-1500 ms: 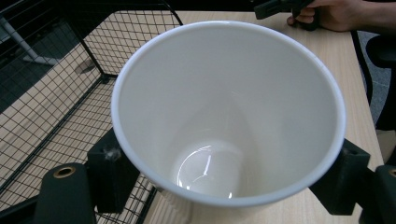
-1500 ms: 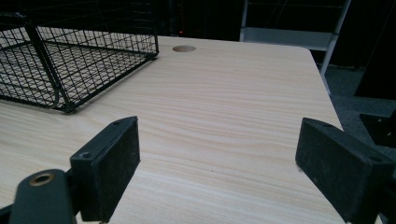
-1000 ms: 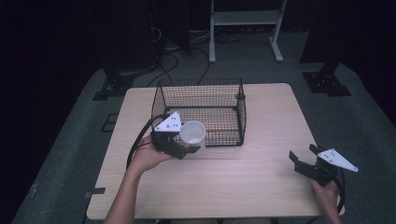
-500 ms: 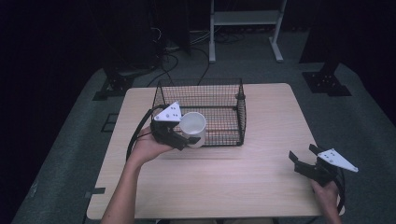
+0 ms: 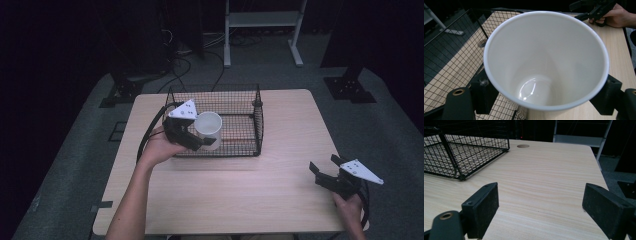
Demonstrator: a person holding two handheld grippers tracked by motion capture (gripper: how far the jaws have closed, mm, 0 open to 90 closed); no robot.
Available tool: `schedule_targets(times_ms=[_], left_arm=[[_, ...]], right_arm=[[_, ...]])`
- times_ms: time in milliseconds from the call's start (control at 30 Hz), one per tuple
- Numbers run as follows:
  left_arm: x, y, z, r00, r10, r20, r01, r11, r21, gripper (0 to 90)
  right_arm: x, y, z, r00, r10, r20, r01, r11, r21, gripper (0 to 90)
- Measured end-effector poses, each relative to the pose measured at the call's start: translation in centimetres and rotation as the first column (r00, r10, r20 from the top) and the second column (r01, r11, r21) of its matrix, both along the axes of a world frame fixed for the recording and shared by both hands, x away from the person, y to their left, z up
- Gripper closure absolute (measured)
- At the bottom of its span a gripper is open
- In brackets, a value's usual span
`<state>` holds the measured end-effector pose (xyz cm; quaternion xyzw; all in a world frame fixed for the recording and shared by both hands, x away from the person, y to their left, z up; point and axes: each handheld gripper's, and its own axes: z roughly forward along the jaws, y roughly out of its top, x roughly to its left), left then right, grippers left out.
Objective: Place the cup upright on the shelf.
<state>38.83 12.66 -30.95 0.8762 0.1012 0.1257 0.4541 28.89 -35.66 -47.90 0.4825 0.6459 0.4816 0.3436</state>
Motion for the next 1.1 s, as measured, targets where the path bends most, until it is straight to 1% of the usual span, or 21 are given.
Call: schedule_targets(times_ms=[100,267,333,433,567,600,633,667,700,933,967,1100], left_arm=[[0.6,-0.1,0.3,1.0000,0.004,-0.001,-0.004,0.9999,0.009,21.3],[1.1,-0.2,0.6,1.0000,0.003,-0.005,-0.003,1.0000,0.009,21.3],[1.4,-0.3,0.8,1.0000,0.006,0.003,-0.006,0.9999,0.009,21.4],[2.0,-0.3,1.0,1.0000,0.005,-0.003,-0.005,1.0000,-0.003,21.3],[2.5,-0.5,1.1,1.0000,0.005,-0.005,-0.005,1.0000,0.003,21.3],[2.8,-0.6,1.3,1.0000,0.006,-0.003,-0.006,1.0000,0.002,21.4],[3.0,-0.7,1.3,0.9999,0.007,-0.010,-0.007,1.0000,-0.002,21.4],[3.0,-0.7,1.3,0.9999,0.007,-0.010,-0.007,1.0000,-0.002,21.3],[3.4,-0.8,1.4,0.9999,0.008,-0.013,-0.008,1.0000,0.003,21.4],[4.3,-1.4,1.5,0.9998,0.006,-0.019,-0.006,0.9999,0.010,21.4],[4.5,-1.5,1.4,0.9997,0.007,-0.022,-0.007,0.9998,0.020,21.4],[5.0,-1.5,1.4,0.9995,0.014,-0.027,-0.013,0.9997,0.022,21.4]], right_arm=[[0.0,0.0,0.0,1.0000,0.000,-0.002,0.000,1.0000,0.004,13.0],[0.0,-0.1,0.0,1.0000,0.002,-0.003,-0.002,1.0000,0.007,13.0],[0.0,-0.1,0.0,1.0000,0.002,-0.003,-0.002,1.0000,0.008,13.0],[0.0,-0.1,0.0,1.0000,0.003,-0.003,-0.003,0.9999,0.011,13.0],[0.0,-0.2,0.0,1.0000,0.001,-0.003,-0.001,0.9999,0.013,13.0],[0.0,-0.2,0.0,1.0000,0.000,-0.003,0.000,0.9999,0.017,13.0],[0.0,-0.2,0.0,1.0000,-0.001,-0.002,0.001,0.9998,0.017,13.0],[0.0,-0.2,0.0,1.0000,-0.001,-0.002,0.001,0.9998,0.017,13.0],[0.1,-0.2,0.0,1.0000,-0.002,-0.004,0.002,0.9998,0.019,13.0],[0.1,-0.2,0.0,1.0000,-0.002,-0.003,0.002,0.9998,0.019,13.0],[0.1,-0.3,0.0,1.0000,-0.002,-0.003,0.002,0.9998,0.021,13.0],[0.1,-0.3,0.0,1.0000,-0.003,-0.003,0.003,0.9998,0.021,13.0]])
